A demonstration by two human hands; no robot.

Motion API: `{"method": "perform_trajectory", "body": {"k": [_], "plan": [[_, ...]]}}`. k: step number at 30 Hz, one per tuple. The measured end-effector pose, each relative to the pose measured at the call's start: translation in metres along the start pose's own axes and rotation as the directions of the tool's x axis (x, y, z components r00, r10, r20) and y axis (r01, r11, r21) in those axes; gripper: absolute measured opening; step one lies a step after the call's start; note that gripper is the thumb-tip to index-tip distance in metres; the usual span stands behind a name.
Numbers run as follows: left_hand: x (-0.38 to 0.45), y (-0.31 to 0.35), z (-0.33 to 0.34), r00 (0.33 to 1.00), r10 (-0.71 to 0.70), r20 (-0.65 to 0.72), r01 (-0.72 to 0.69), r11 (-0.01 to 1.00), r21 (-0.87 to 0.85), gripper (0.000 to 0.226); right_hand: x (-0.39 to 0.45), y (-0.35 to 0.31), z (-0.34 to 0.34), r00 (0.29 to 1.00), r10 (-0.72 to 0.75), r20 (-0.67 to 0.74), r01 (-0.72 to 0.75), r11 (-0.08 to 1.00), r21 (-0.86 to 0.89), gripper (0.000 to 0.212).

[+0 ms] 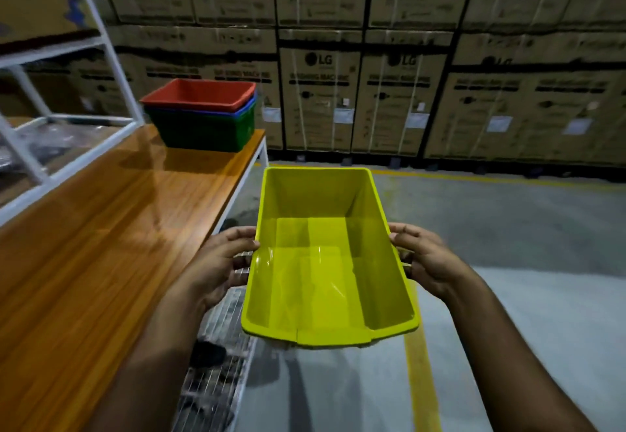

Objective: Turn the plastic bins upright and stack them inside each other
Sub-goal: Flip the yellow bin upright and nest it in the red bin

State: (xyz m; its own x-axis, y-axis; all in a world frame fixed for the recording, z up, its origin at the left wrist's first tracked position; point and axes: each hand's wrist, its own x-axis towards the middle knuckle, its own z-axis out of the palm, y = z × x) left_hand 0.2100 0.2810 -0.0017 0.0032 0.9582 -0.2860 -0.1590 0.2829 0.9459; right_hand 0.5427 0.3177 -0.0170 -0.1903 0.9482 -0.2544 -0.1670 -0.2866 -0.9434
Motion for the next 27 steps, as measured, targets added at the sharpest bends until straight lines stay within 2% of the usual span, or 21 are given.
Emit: {"method": "perform_trajectory", "body": {"k": [5,11,17,21,25,27], "plan": [[0.103,0.051,0.024,0.997,0.031,0.067,-0.032,0.999,0.022,0.021,0.091,-0.044,-0.026,0.996,-0.076,-0.056,0.080,0.993,0.083,0.024],[0.217,0.098,0.052,0.997,0.058,0.041,-0.057,0.998,-0.031,0.020,0.215,-0.099,-0.058,0.989,-0.134,-0.058,0.139,0.986,0.096,0.023],[0.306,0.147,0.059,0.984,0.135,-0.118,-0.140,0.990,-0.037,0.037,0.353,-0.171,-0.067,0.978,-0.156,0.137,0.148,0.987,0.070,0.024],[0.342,0.188,0.050,0.959,0.189,-0.209,-0.199,0.980,-0.028,0.040,0.435,-0.219,-0.050,0.951,-0.136,0.278,0.125,0.990,0.057,0.039],[0.364,0.221,0.021,0.930,0.246,-0.274,-0.255,0.967,0.003,0.069,0.512,-0.255,-0.014,0.902,-0.119,0.414,0.112,0.993,0.042,0.019],[0.377,0.237,0.004,0.911,0.278,-0.304,-0.288,0.958,0.015,0.082,0.552,-0.269,0.011,0.884,-0.115,0.453,0.102,0.993,0.054,0.018]]}}
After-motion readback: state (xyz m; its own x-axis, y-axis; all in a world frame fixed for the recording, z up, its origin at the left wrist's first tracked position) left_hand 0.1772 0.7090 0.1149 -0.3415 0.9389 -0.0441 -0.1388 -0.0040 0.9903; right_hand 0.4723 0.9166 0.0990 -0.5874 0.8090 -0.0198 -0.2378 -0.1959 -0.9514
